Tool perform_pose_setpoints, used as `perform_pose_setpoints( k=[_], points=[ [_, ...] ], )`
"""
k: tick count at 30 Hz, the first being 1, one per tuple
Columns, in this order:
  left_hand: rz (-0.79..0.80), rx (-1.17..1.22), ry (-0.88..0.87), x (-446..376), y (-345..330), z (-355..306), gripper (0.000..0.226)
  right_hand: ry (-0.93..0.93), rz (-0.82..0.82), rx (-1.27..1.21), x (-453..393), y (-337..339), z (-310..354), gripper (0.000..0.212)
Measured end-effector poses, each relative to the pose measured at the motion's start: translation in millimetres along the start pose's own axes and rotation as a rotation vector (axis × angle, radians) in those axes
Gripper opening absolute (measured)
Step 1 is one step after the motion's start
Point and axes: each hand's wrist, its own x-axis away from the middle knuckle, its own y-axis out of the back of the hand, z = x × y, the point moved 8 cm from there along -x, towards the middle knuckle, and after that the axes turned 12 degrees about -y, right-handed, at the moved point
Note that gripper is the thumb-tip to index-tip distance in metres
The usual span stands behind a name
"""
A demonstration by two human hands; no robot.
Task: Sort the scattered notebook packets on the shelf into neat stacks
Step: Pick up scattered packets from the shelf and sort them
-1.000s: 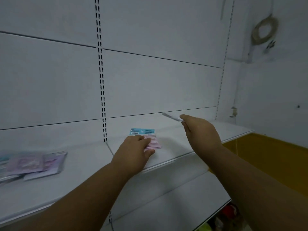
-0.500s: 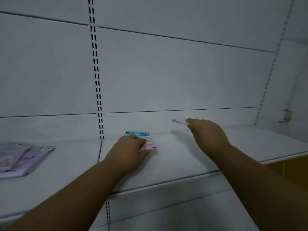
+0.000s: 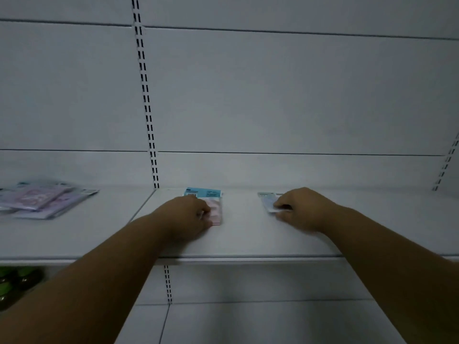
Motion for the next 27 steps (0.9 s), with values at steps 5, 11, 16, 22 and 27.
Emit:
perform_pose_setpoints(
  k=[5,11,16,22,27],
  points=[
    [0.058,-0.01,-0.004,-3.3,1.6,-6.5,0.03,-0.077,0.074,-0.004,-2.4,0.8,-3.9,0.05],
    [0.047,-0.012,-0.009,-5.0,2.8,-10.7,0.017,-0.051,0.068,0.077,-2.8,11.2,9.3,0.047],
    [-0.154,0.058,-0.047,17.9,22.8,-4.1,0.033,-0.012,-0.087,-0.012,2.5,35.1,51.6,0.025],
    [-0.291,0.004,0.074,100.6,47.6,76.0,0.044,0.117,-0.225,-0.149,2.7,52.9,181.0,0.043],
    [-0.303,-0.092,0.156,206.3,69.0,172.5,0.046,0.218,-0.238,-0.227,-1.9,56.1,335.5,0.045]
  ],
)
